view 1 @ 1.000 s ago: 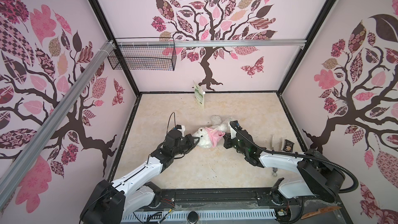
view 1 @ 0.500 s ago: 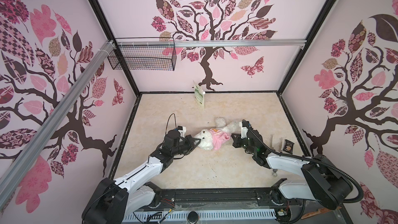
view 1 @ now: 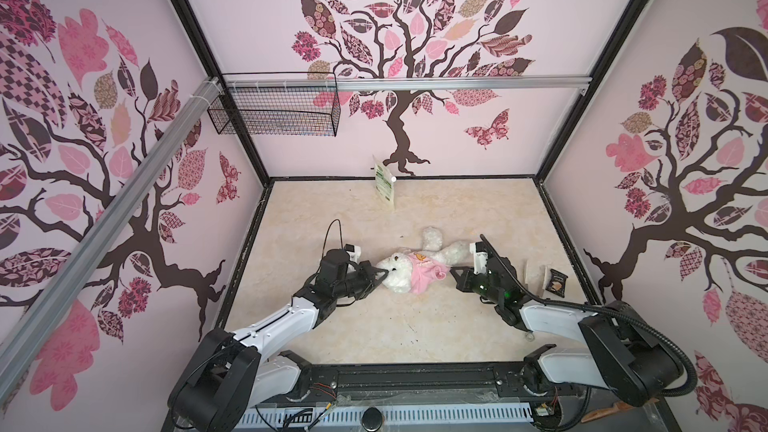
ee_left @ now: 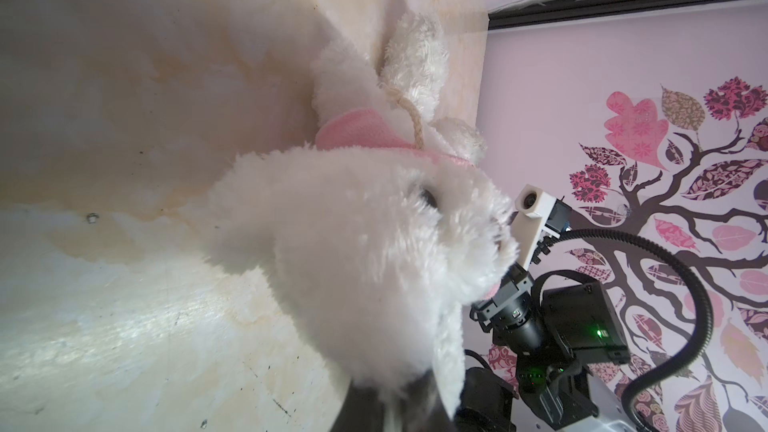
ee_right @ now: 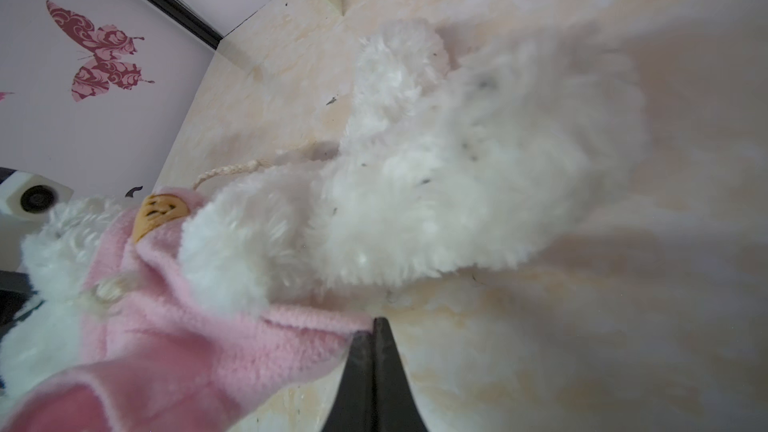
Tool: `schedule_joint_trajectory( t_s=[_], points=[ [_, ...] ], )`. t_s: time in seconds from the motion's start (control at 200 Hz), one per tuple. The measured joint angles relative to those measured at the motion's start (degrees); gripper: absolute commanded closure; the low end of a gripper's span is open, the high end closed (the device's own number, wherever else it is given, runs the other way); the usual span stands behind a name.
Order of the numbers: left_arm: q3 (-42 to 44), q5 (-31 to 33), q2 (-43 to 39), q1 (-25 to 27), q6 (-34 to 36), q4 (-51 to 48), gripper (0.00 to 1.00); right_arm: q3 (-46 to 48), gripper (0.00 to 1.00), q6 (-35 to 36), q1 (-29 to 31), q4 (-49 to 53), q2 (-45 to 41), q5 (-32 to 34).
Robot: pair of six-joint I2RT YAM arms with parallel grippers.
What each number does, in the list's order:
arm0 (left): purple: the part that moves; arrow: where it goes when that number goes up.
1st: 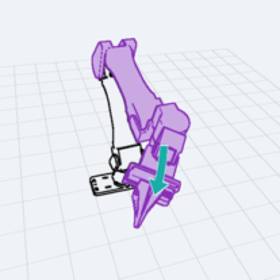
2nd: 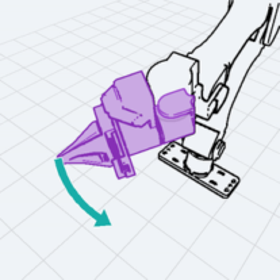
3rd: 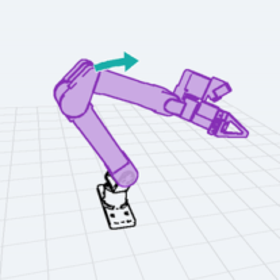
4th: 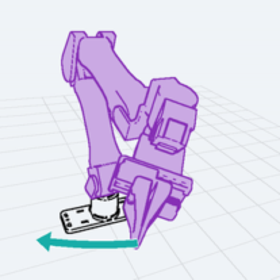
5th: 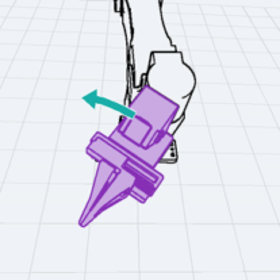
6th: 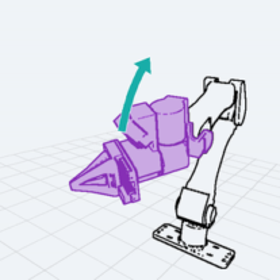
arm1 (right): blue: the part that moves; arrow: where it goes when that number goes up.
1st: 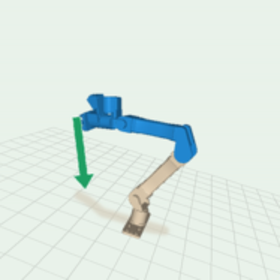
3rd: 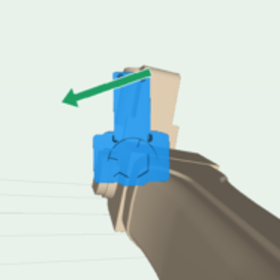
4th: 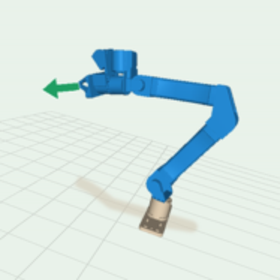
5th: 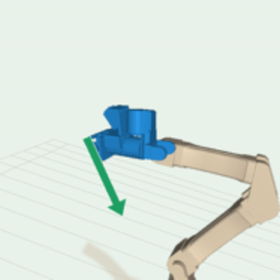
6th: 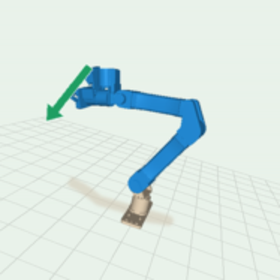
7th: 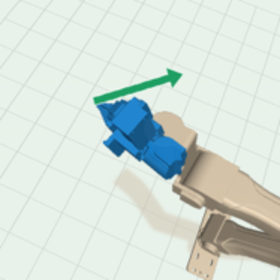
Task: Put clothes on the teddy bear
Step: 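Release the hoodie and draw the right gripper back while the left gripper holds the bear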
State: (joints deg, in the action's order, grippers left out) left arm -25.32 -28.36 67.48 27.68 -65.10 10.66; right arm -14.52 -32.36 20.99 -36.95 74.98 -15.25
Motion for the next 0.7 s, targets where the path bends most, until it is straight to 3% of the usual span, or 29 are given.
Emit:
schedule_joint_trajectory(
  t_s=[0.355, 0.535, 0.7],
  points=[
    [-0.2, 3.4, 0.9, 4.6, 9.0, -5.7, 1.00, -0.4, 1.00, -3.3, -1.8, -5.9, 5.5, -8.3],
    [-0.2, 5.3, 1.3, 5.0, 9.9, -4.4, 1.00, 0.3, 0.73, -2.4, -2.1, -3.3, 3.7, -7.1],
    [-0.2, 6.9, 1.5, 5.0, 11.6, -4.9, 1.00, -0.2, 0.59, 1.6, -2.7, 6.6, -10.0, -2.2]
  ],
)
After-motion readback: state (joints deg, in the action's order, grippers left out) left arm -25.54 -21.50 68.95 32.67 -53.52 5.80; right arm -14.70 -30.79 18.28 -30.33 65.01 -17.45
